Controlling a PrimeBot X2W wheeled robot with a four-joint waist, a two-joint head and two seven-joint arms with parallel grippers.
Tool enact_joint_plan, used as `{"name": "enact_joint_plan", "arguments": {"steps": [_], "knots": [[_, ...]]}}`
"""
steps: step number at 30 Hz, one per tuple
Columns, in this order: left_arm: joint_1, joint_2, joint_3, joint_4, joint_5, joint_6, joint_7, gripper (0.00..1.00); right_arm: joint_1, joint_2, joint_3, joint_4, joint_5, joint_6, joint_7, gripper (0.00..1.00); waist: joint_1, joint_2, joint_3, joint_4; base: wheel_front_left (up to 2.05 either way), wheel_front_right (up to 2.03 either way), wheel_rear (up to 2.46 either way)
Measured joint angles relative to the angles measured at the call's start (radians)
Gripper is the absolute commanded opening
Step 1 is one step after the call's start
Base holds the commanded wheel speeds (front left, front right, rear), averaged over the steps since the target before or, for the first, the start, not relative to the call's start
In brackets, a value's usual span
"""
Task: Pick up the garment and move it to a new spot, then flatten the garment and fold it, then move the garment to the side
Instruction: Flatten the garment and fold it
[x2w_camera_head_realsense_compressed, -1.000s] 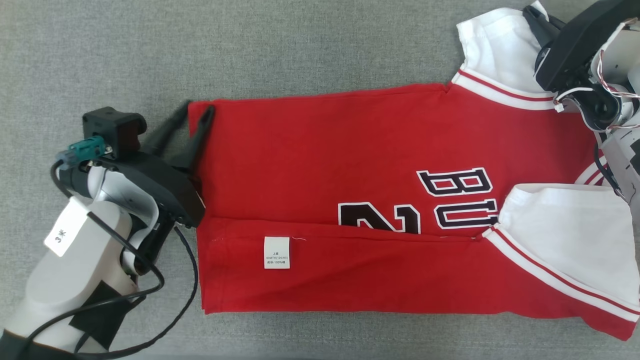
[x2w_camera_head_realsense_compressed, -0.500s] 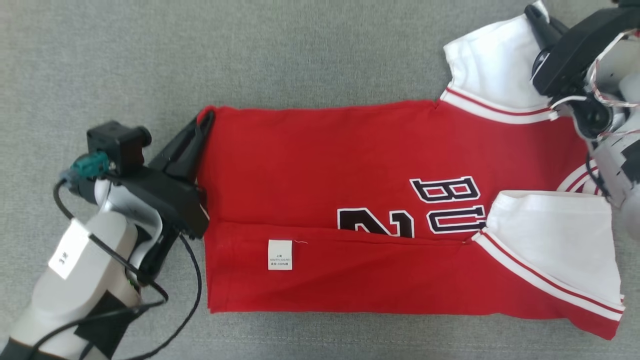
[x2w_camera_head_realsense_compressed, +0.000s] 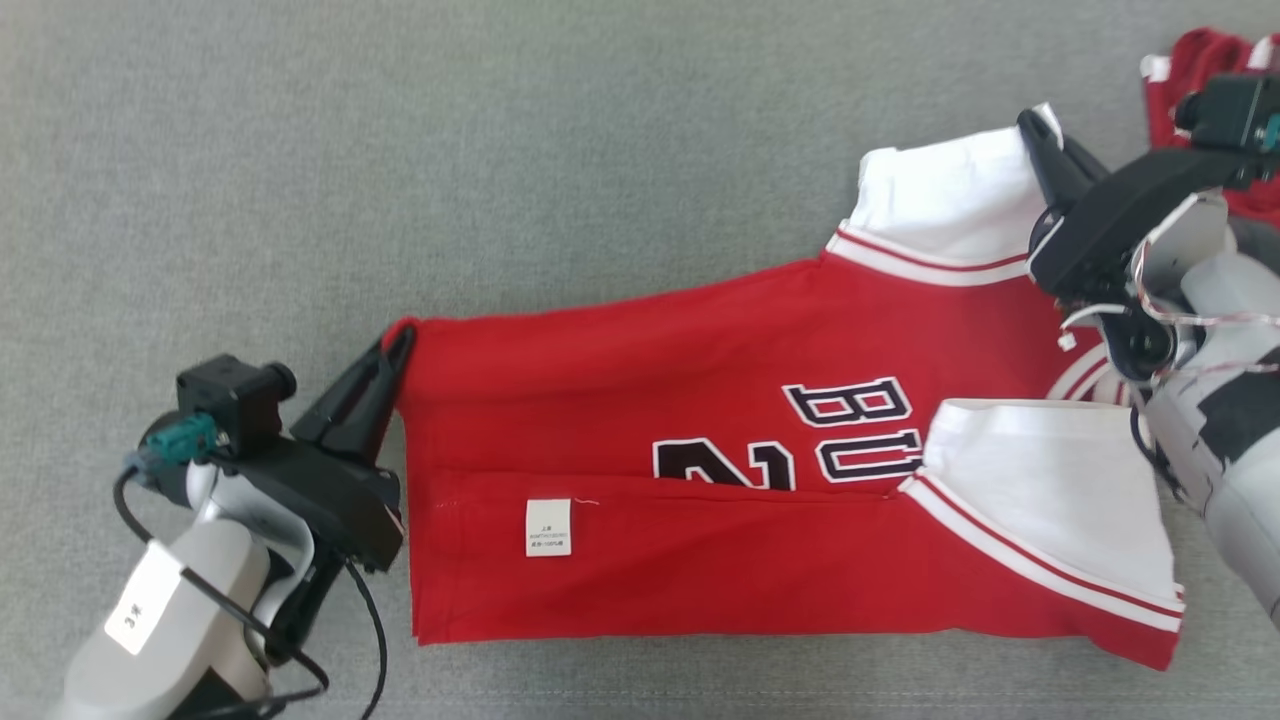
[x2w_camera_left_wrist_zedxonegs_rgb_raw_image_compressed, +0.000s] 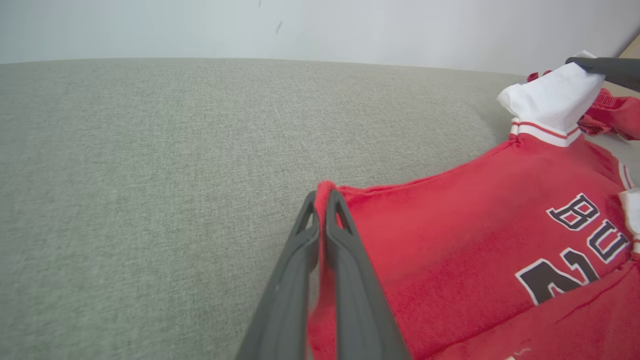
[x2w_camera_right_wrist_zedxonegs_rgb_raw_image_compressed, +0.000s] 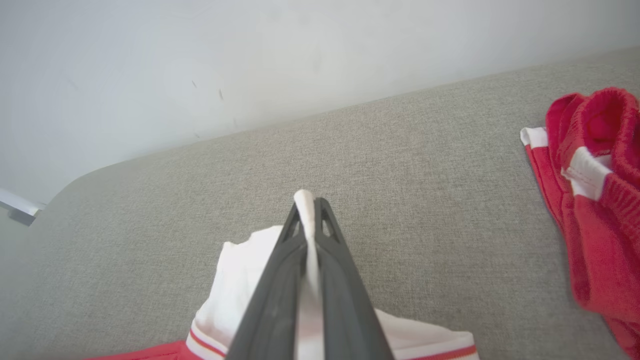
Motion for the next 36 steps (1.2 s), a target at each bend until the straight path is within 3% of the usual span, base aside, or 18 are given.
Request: {"name": "enact_joint_plan", "arguments": {"steps": [19, 36], "knots": [[0.145, 0.021, -0.032, -0.018, -0.002, -0.008, -0.028, 0.00, 0.277, -0.120, 0.086, -0.275, 0.097, 0.000, -0.124, 0.00, -0.0001, -0.0001, -0.154, -0.059, 0.00, 0.00, 0.00], [0.172, 0.031, -0.023, -0.005, -0.008, 0.010, -0.033, 0.00, 0.438, -0.198, 0.131, -0.412, 0.177, 0.000, -0.146, 0.00, 0.0000, -0.0001, -0.180, -0.075, 0.00, 0.00, 0.00]]}}
